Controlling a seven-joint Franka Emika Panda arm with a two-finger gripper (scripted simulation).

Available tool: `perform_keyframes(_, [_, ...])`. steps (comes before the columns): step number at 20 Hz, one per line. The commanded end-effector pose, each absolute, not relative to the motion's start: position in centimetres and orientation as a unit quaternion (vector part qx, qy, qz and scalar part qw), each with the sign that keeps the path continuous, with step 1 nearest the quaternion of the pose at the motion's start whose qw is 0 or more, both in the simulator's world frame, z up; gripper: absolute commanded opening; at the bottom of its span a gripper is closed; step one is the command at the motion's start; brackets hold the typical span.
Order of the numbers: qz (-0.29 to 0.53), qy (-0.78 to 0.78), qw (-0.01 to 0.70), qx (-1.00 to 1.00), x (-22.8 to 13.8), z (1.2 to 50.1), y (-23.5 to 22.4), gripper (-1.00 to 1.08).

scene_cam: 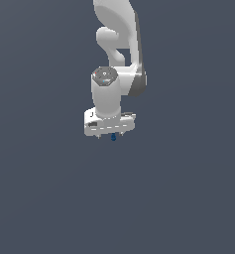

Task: Pick up the object and move it to a goal position.

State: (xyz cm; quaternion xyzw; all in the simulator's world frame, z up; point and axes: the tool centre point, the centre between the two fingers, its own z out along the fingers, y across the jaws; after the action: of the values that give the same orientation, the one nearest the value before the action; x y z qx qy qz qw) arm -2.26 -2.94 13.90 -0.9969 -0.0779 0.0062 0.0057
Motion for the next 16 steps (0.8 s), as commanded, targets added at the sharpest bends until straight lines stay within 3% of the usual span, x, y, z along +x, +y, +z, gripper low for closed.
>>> perform_keyframes(1, [0.006, -0.108, 0.005, -0.994, -2.7, 13.5, -2.9, 1.00])
perform_keyframes(16, [0.003, -0.313, 0.002, -0.950, -6.1, 11.2, -2.7, 1.00])
